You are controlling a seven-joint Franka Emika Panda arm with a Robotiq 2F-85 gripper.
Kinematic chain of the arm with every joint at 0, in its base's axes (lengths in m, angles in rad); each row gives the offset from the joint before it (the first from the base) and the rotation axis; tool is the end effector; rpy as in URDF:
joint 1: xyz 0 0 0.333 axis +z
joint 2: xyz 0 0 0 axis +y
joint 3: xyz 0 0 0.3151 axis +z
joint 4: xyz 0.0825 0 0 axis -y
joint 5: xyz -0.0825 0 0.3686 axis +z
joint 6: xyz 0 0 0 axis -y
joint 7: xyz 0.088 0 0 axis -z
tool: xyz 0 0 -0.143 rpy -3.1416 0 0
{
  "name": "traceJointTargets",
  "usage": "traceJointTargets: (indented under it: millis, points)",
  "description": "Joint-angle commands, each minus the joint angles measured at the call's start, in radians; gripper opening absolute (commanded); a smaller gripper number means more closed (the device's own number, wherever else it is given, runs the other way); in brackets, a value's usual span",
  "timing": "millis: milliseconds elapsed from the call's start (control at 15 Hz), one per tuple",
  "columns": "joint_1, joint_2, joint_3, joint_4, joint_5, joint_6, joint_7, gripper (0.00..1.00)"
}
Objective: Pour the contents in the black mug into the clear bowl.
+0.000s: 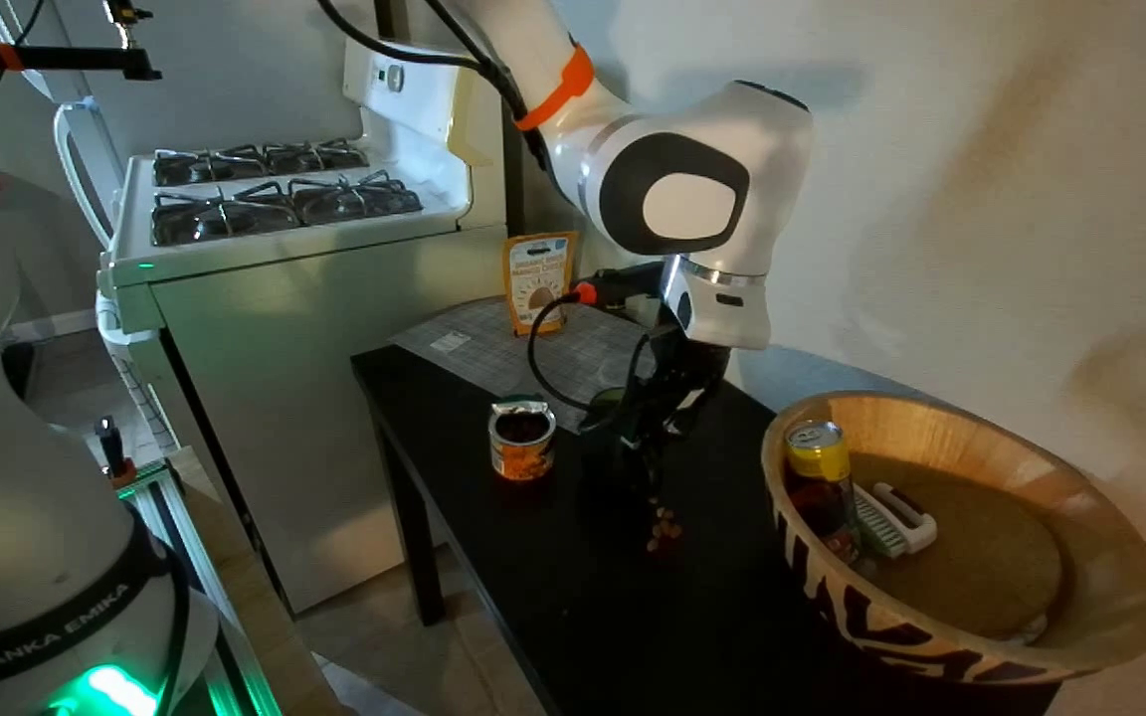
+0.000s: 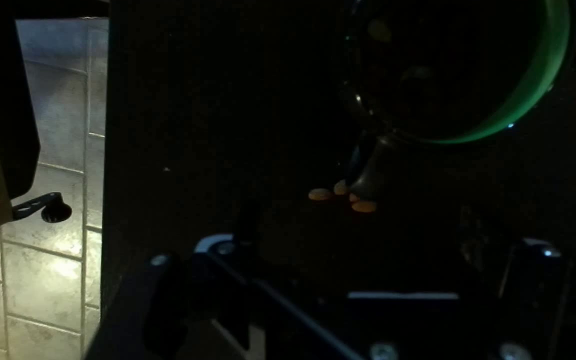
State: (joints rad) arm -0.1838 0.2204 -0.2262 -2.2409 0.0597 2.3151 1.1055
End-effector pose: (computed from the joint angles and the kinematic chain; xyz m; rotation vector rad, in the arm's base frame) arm 0.4700 -0.2035 0.2363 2.1926 -2.1629 -0.1980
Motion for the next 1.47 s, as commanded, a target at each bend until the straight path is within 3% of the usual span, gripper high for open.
traceJointTargets:
  millis: [0,67,333,533,800,933,1133,1200,1333,1400]
  points:
    - [0.039,0.052,-0.009,0.008,0.017,0.051,0.125,1.00]
    - [0.019,0.029,-0.011,0.013,0.010,-0.001,0.009,1.00]
    - [0.021,0.036,-0.013,0.017,0.011,-0.001,-0.009,1.00]
    - [0.034,0.045,-0.012,-0.009,0.077,0.090,0.110,1.00]
    - [0.042,0.050,-0.019,-0.035,0.125,0.162,0.136,1.00]
    - [0.048,0.053,-0.024,-0.049,0.135,0.198,0.172,1.00]
    - [0.078,0.060,-0.033,-0.073,0.105,0.246,0.339,1.00]
    - [0.086,0.063,-0.033,-0.076,0.100,0.246,0.374,0.95]
    - [0.097,0.071,-0.028,-0.079,0.094,0.246,0.421,0.90]
    - [0.100,0.075,-0.025,-0.075,0.086,0.231,0.412,0.93]
